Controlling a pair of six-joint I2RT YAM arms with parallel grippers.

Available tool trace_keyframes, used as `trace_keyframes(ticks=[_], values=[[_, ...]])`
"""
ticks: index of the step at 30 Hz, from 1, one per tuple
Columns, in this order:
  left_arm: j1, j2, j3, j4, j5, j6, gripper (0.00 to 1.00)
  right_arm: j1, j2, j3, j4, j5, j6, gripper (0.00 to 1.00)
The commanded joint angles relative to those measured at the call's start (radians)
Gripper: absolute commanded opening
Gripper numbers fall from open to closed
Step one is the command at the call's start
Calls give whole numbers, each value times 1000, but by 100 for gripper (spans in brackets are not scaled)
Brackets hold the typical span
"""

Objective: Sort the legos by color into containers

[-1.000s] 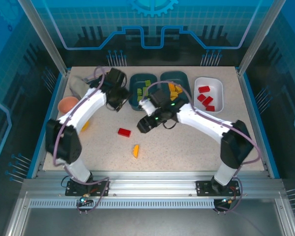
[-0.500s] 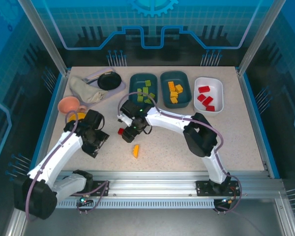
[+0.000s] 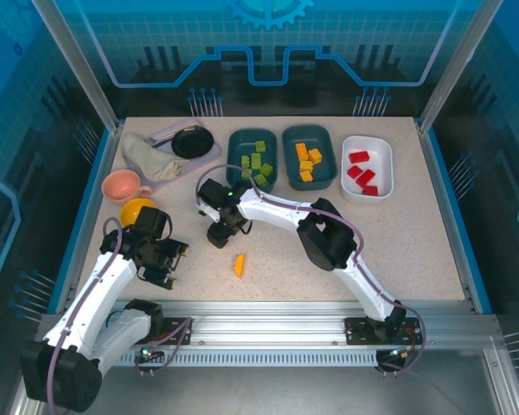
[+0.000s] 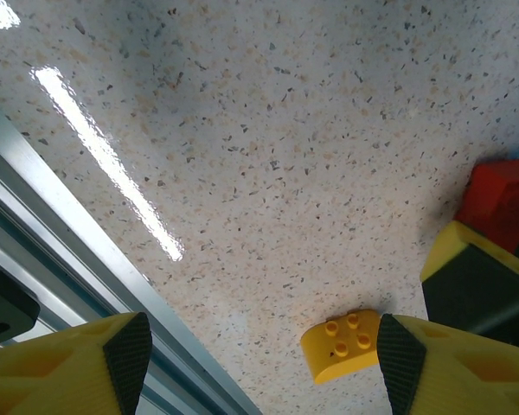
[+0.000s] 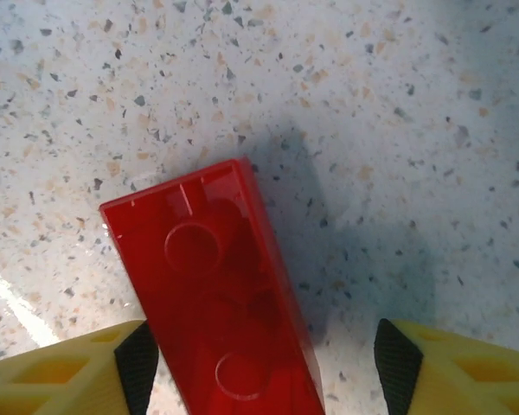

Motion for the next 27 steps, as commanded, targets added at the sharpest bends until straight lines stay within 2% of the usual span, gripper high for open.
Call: trace_keyframes(ticks=[1,8,12,18,23,27], values=[[13,1,6,-7,32,18,73,22,34,48,-47,22,22,63],[14,13,9,23,44,32,73,24,45,65,-55,33,40,42],[15,17,4,58,54,43,73,23,29,67,-58,49,46,26],[6,64,25,217,111,103,73,-16,-101,37,-49,83,74,20],[-79,228,167,360,128,207,73,-159,-311,-106,-34,116,126,20],[-205,431,366,418,118,302,73,-343,-457,-235,-50,130,177,20]])
